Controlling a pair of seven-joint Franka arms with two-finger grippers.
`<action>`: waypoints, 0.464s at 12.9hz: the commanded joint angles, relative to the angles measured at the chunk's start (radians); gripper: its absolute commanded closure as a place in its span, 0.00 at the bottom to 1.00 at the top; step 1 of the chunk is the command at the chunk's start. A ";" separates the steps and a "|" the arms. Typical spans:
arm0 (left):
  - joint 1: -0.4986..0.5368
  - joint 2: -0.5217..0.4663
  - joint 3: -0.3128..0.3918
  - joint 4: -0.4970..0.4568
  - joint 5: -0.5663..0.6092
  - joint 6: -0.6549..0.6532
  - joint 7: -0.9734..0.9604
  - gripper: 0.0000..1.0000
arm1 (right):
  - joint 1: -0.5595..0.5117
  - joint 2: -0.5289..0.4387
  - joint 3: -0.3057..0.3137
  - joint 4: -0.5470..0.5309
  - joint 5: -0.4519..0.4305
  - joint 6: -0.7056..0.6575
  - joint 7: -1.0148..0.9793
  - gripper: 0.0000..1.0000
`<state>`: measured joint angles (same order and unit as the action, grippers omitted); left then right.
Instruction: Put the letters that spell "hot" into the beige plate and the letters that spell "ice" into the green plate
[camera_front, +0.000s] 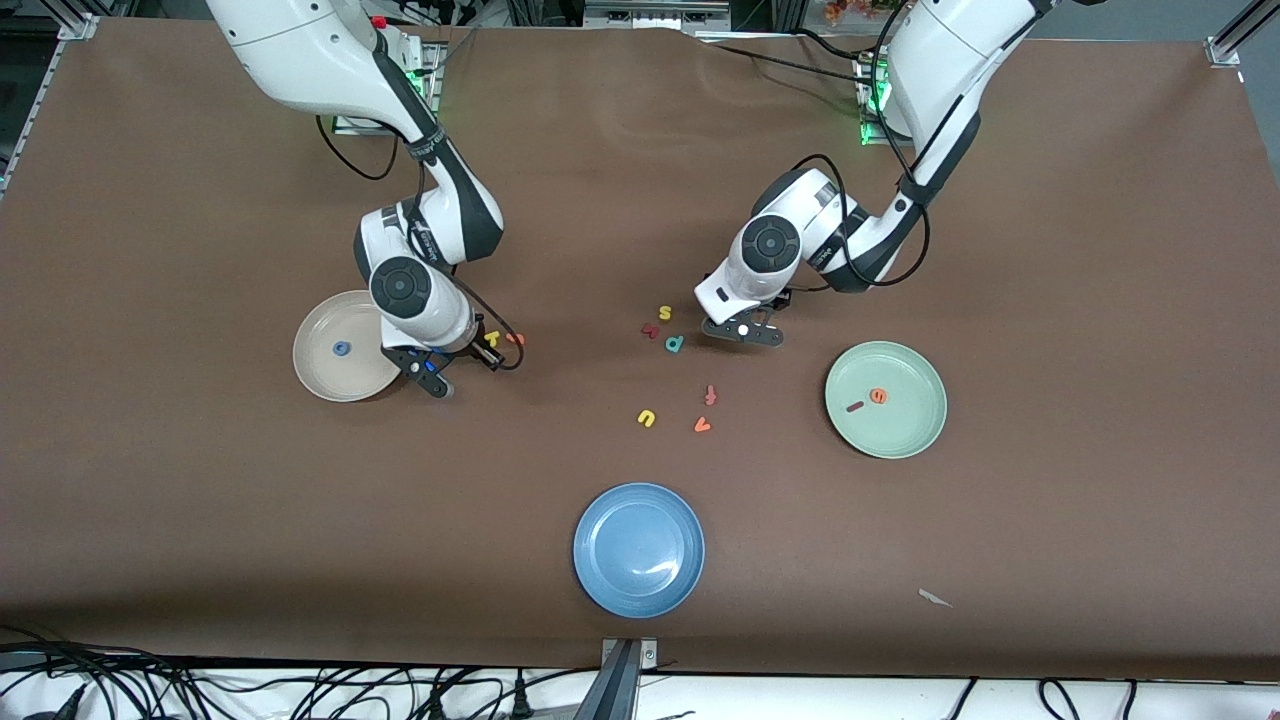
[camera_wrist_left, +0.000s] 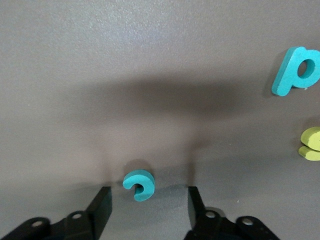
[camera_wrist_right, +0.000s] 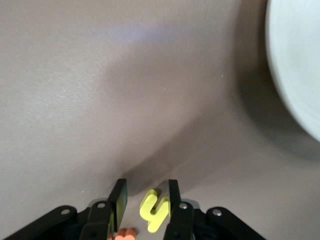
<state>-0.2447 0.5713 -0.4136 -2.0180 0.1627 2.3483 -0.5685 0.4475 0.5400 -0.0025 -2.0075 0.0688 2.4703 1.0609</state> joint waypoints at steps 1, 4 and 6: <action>0.012 -0.031 -0.001 -0.030 0.104 0.011 -0.016 0.52 | 0.002 -0.041 0.016 -0.051 0.002 0.032 0.049 0.59; 0.013 -0.015 -0.001 -0.030 0.107 0.061 -0.018 0.52 | 0.002 -0.060 0.019 -0.060 0.002 0.019 0.059 0.59; 0.012 -0.014 -0.001 -0.030 0.107 0.062 -0.018 0.59 | 0.002 -0.071 0.019 -0.065 0.002 0.000 0.062 0.59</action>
<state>-0.2375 0.5715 -0.4117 -2.0250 0.2365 2.3908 -0.5691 0.4480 0.5108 0.0131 -2.0342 0.0688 2.4829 1.1032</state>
